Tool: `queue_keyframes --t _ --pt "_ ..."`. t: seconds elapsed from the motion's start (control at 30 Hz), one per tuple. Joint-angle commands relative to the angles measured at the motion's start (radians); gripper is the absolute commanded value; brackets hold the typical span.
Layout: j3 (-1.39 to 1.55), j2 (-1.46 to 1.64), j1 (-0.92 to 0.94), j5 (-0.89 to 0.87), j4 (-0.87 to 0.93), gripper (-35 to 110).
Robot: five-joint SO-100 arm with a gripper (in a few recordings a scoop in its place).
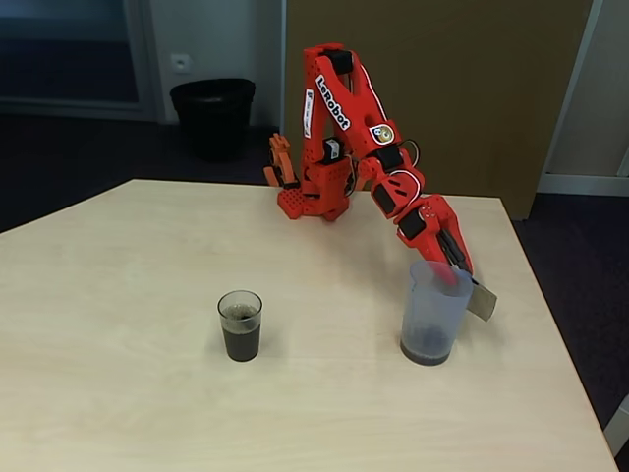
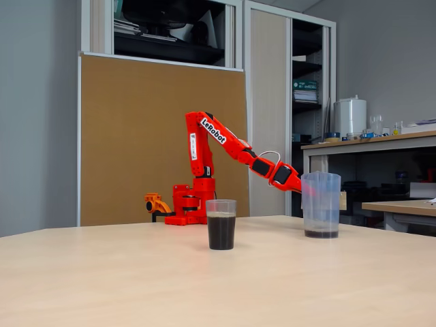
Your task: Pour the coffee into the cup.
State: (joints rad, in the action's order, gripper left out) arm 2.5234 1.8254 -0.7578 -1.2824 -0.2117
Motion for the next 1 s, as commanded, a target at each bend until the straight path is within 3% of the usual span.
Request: queue_keyframes --t 0.0,0.4,0.67,0.83,0.97 --pt "0.035 0.094 0.005 -0.021 0.005 15" --pt "0.193 0.348 0.037 0.037 0.067 13" --pt "0.279 0.643 0.086 0.426 0.249 0" --pt "0.388 0.825 0.169 0.854 0.428 0" --pt "0.468 0.905 0.252 0.928 0.505 0"
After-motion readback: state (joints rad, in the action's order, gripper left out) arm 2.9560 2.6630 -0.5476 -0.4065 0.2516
